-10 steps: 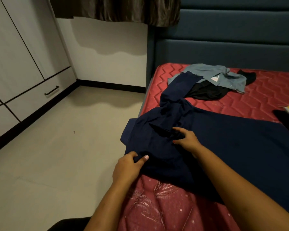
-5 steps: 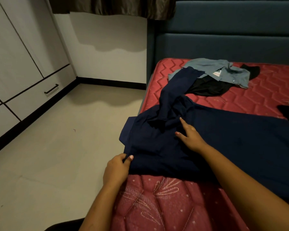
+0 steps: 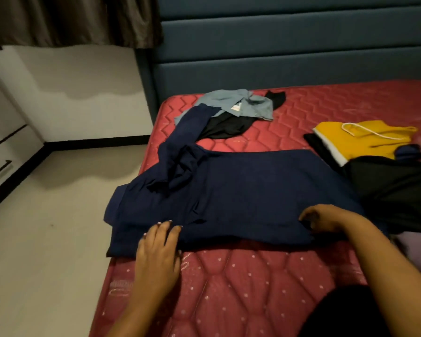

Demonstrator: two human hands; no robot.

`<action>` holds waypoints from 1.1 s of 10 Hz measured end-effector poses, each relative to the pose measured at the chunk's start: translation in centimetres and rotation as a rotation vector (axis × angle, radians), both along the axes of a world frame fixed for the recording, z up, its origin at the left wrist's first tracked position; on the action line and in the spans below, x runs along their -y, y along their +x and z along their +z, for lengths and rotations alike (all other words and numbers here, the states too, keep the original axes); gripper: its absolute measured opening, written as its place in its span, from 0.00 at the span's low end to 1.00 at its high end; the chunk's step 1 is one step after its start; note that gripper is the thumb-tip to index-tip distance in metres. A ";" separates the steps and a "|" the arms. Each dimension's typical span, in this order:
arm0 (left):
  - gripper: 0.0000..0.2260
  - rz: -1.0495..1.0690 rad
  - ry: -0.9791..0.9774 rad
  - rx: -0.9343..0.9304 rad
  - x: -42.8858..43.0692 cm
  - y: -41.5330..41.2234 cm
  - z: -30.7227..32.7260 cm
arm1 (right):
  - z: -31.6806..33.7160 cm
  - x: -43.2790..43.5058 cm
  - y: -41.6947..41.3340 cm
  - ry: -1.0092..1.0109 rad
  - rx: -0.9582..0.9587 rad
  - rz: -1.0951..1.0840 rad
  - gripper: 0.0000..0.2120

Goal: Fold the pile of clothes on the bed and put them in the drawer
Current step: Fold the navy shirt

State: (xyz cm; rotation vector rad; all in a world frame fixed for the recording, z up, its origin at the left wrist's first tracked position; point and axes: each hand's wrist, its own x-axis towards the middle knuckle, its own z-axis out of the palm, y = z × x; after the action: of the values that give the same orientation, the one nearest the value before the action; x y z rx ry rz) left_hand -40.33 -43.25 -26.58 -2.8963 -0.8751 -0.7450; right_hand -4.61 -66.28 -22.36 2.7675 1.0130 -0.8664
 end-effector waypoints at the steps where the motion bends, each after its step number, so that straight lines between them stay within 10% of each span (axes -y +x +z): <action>1: 0.18 -0.153 -0.046 -0.072 5.1 4.2 0.1 | -0.1 3.2 1.7 0.064 -0.128 -0.162 0.18; 5: 0.19 -0.180 -0.320 -0.600 6.6 16.7 1.4 | -7.0 6.4 9.4 -0.192 -0.275 -0.332 0.49; 7: 0.08 -0.114 -0.425 -0.549 4.7 17.7 4.3 | 2.5 6.8 4.6 0.342 0.067 -0.535 0.05; 9: 0.11 0.042 -0.220 -0.128 3.4 21.9 4.8 | 0.8 3.5 4.1 0.790 0.532 -0.633 0.23; 11: 0.27 -0.248 -0.101 -0.263 10.9 23.5 -0.6 | -0.5 4.7 4.3 0.401 0.364 -0.728 0.30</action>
State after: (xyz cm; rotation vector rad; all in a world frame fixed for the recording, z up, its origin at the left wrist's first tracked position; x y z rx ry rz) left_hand -16.80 -54.13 -27.22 -3.1314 -0.5492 -0.3215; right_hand -0.30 -71.01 -22.87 3.5075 0.1003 -0.1551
